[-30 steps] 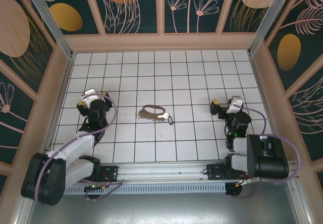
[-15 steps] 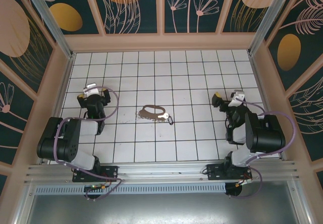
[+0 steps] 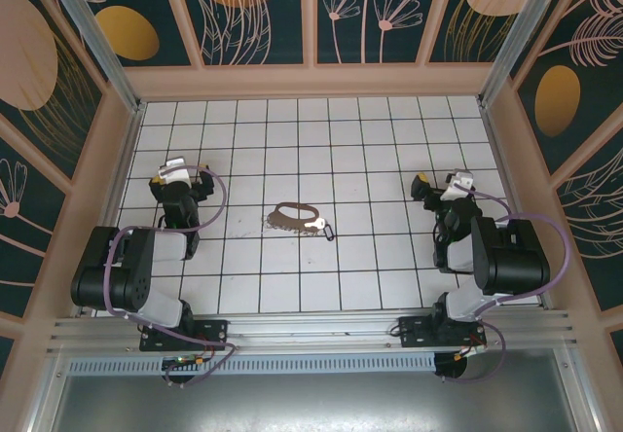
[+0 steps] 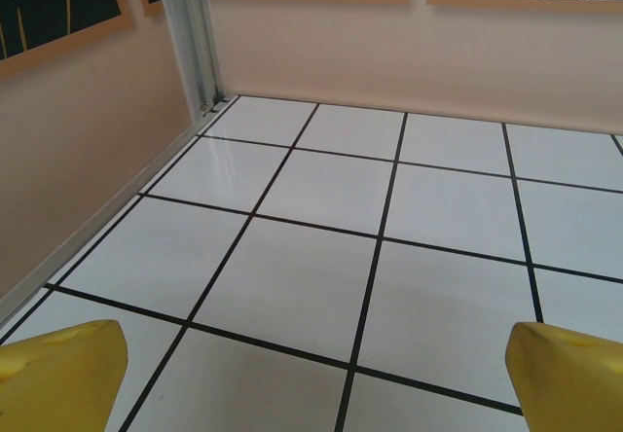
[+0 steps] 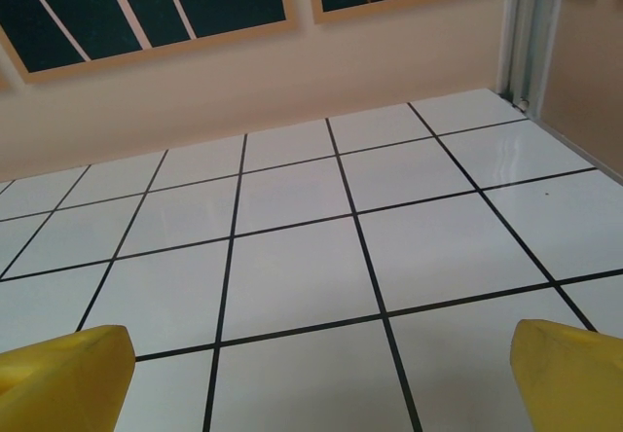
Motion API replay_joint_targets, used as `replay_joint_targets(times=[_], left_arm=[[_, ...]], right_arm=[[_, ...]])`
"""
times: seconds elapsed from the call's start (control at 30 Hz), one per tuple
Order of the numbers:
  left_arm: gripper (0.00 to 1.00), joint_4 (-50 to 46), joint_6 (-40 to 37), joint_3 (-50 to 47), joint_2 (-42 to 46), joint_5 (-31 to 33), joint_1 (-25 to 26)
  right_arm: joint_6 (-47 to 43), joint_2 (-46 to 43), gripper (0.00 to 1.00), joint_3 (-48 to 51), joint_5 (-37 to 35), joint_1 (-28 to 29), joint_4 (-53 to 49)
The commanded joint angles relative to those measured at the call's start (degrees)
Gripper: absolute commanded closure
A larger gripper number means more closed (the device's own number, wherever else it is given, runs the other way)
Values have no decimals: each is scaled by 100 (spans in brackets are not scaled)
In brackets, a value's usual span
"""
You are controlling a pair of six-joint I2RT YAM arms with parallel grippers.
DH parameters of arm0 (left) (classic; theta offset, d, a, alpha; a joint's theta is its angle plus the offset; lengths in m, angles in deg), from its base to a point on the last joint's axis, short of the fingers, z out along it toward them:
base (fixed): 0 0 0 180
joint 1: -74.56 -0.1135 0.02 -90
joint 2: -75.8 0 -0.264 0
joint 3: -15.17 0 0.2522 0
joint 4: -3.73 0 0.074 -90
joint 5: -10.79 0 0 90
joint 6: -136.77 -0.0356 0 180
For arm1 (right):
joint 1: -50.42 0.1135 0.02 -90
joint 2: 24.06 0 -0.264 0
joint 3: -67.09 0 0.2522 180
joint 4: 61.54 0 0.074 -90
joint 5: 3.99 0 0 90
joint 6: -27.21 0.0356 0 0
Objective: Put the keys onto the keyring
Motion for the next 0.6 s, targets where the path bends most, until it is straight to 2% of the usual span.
replay_joint_targets(times=[0.0,0.07,0.17,0.3,0.43,0.57], left_arm=[[1,223,-26,3,25,-85,-54],[1,229,-29,2,25,-77,-53],[1,290,-29,-47,52,-61,-55],[1,435,22,-147,79,45,-56],[1,471,8,-173,93,61,-55],[1,1081,60,-541,153,133,-54]], right_arm=[[-20,-2,1,-74,-292,78,62],[-12,-12,1,-30,-292,76,120],[70,1,1,223,-674,100,623],[17,6,1,-39,-1179,296,129],[11,7,1,-17,-1162,287,165],[-58,8,1,45,-1045,296,298]])
